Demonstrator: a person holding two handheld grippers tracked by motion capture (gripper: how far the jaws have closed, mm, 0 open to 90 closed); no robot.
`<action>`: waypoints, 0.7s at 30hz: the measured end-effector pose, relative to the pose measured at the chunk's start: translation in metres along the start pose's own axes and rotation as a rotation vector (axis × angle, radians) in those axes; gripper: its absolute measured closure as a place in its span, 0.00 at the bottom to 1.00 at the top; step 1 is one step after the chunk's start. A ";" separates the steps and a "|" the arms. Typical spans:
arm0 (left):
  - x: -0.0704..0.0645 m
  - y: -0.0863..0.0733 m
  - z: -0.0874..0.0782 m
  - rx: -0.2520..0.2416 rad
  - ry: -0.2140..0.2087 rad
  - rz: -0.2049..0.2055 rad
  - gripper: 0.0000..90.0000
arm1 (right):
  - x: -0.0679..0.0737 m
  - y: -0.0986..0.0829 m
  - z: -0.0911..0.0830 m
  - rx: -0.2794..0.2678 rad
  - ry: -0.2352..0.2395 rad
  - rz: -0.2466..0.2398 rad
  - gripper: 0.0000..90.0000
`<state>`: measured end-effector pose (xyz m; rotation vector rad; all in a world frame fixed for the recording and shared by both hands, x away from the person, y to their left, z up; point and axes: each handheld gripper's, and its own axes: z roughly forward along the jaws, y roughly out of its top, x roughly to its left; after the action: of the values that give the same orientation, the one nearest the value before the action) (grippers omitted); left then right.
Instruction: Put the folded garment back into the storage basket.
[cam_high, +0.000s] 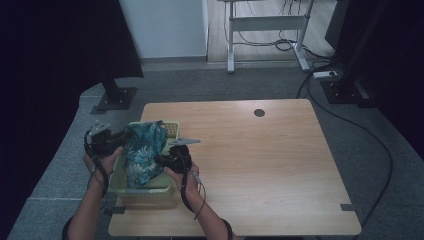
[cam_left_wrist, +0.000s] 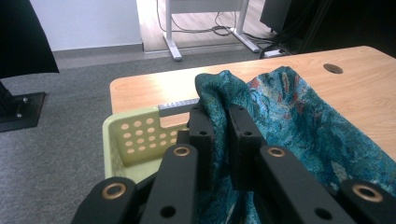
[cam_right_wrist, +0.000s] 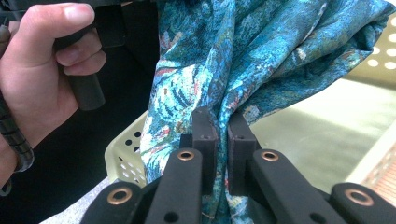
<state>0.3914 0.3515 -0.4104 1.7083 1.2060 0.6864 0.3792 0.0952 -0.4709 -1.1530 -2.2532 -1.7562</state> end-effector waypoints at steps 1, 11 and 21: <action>0.001 0.000 0.000 0.001 0.002 0.000 0.91 | 0.001 0.000 0.001 0.001 0.000 -0.003 0.93; -0.007 -0.014 0.011 0.083 0.047 -0.007 0.68 | -0.011 -0.009 0.001 0.063 -0.137 -0.003 0.49; -0.035 -0.016 0.009 0.106 0.019 0.021 0.56 | -0.007 -0.010 -0.025 0.070 -0.091 -0.057 0.45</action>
<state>0.3790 0.3179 -0.4261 1.8078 1.2594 0.6623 0.3692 0.0696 -0.4741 -1.1902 -2.4018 -1.6616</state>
